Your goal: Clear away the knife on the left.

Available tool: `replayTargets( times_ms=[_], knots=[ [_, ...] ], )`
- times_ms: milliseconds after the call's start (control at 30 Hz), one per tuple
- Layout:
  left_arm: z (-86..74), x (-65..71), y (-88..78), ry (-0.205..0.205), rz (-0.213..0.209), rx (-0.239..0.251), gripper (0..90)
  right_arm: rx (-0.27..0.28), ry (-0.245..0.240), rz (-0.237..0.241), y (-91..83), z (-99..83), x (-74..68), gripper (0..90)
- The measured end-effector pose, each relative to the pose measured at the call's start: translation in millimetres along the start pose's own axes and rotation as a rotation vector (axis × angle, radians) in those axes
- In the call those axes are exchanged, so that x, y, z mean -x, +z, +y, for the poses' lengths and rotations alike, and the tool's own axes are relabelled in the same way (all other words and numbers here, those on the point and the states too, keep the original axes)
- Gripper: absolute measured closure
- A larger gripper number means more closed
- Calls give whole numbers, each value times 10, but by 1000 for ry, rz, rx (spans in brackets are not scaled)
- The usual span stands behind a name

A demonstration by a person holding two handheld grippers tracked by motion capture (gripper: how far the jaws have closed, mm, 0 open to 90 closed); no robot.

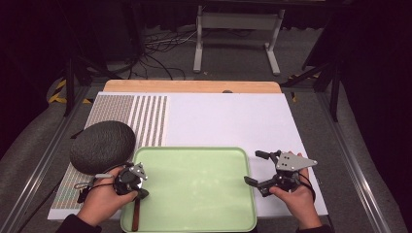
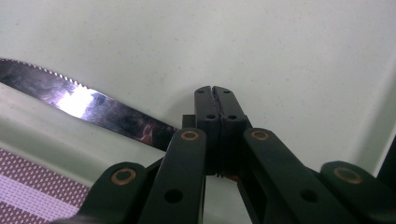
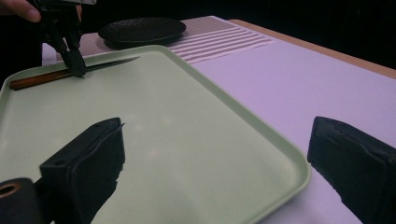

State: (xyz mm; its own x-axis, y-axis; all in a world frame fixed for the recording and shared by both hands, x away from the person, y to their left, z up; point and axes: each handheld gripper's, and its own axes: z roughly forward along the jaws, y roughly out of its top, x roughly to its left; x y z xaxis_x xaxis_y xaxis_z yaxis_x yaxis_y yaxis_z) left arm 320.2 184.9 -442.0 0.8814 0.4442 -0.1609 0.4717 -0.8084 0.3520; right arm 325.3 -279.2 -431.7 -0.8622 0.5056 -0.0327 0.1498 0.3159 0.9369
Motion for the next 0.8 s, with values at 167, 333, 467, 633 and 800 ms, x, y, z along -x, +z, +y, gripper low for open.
replayTargets(
  times_ms=[167, 333, 467, 633, 800],
  knots=[
    [-24, 27, -5, -5, -5, -6, 899, -3, -1, 2, 8, 0, -3, 47],
    [-54, 48, -11, 2, -7, -11, 894, -5, -2, 3, 18, 1, -5, 47],
    [-76, 44, -19, -3, -8, -11, 894, -8, -4, 4, 26, 2, -4, 47],
    [-84, 44, -27, -12, -6, -7, 867, -7, -5, 5, 34, 6, -4, 47],
    [-59, 53, -59, -6, -7, 6, 792, -9, -5, 4, 36, 4, -2, 47]
  ],
)
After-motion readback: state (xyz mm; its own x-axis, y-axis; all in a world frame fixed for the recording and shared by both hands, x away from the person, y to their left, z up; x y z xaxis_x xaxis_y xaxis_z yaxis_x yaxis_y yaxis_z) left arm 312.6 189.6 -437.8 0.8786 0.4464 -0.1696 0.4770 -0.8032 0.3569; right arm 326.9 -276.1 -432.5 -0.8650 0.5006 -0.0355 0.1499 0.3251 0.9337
